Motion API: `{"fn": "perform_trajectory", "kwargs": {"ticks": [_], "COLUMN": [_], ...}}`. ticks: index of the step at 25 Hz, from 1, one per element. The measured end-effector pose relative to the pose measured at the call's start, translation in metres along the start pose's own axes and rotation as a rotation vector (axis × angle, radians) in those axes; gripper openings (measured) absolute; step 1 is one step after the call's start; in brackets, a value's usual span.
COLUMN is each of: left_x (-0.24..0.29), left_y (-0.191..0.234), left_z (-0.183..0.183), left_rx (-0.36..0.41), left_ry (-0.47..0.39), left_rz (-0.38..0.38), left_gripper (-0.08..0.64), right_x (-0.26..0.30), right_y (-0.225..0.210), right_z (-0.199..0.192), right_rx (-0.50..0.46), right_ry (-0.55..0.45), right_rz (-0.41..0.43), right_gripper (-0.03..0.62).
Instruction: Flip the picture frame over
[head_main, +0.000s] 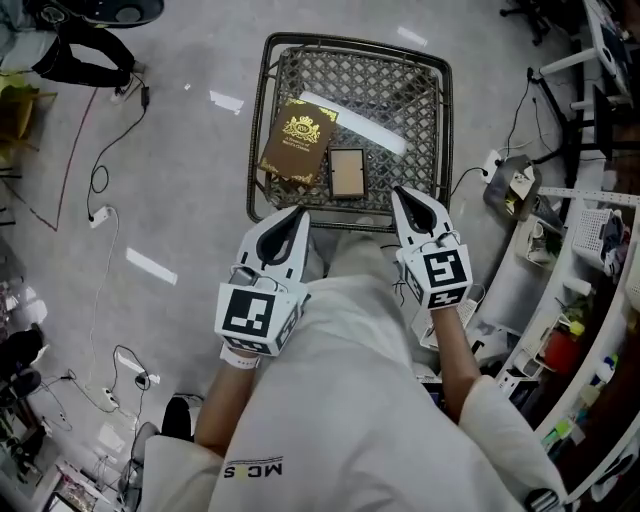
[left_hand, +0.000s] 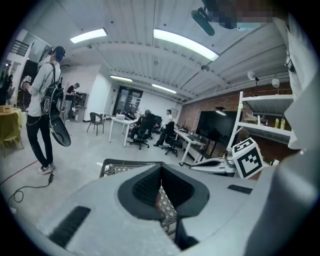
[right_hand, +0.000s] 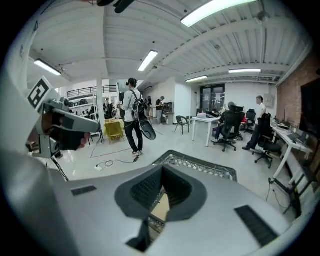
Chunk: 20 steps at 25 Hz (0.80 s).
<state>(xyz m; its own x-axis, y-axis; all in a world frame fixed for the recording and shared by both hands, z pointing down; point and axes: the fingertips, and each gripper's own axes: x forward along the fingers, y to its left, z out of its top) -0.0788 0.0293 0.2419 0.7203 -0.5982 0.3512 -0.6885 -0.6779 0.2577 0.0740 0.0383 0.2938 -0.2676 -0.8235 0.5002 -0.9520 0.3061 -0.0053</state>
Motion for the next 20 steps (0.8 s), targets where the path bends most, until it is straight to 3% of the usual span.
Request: {"fn": "perform_trajectory", "kwargs": {"ticks": [10,20], "left_x": [-0.018,-0.033], "left_y": [-0.018,-0.019], "left_z": [0.018,0.024], "left_rx": [0.114,0.163], "left_ry": [-0.015,0.003], "left_rz": [-0.079,-0.068], "left_gripper": [0.025,0.025], "right_x": [-0.050,-0.062], "right_y": [0.018,0.046], "right_z": [0.021,0.033], "right_rx": [-0.009,0.060], "right_ry": [-0.046,-0.113], "right_rz": [0.004,0.052], "right_gripper": [0.017,0.017]}}
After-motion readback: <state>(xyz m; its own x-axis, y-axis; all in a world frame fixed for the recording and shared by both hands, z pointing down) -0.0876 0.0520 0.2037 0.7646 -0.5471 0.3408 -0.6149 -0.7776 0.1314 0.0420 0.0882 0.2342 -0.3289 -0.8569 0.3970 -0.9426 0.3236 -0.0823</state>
